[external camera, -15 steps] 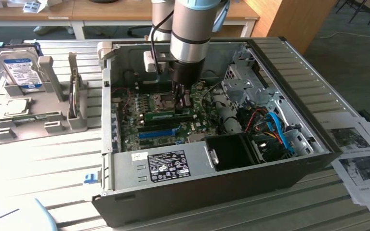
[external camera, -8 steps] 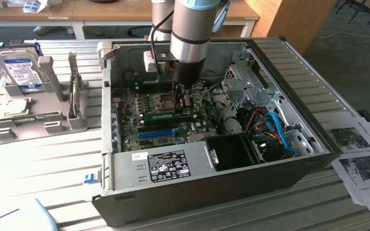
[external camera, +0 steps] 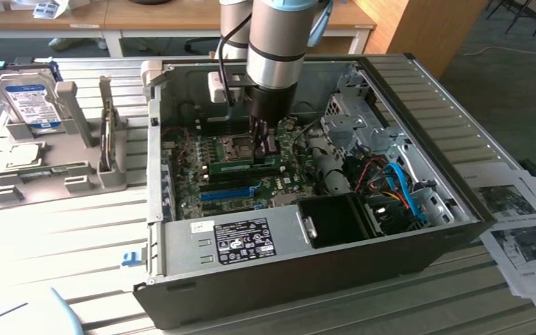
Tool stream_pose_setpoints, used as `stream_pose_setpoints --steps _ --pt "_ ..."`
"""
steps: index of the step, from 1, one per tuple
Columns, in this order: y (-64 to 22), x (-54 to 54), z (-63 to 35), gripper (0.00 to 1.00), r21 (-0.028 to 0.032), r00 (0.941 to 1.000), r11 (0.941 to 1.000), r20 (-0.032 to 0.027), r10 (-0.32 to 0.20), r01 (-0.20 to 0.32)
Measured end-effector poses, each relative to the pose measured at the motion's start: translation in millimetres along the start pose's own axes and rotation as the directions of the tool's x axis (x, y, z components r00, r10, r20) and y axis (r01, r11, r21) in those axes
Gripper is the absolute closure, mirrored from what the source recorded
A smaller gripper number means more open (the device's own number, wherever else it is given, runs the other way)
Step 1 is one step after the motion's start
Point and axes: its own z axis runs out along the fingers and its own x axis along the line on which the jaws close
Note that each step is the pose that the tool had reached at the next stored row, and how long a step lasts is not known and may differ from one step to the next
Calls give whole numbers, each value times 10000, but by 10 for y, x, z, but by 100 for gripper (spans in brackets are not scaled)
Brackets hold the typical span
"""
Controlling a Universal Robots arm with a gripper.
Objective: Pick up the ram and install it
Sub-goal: 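Insert the ram into the slot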
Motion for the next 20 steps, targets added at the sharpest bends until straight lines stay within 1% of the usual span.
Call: stream_pose_setpoints --steps 20 --pt "0 13 -3 89 0 10000 10000 3 -77 77"
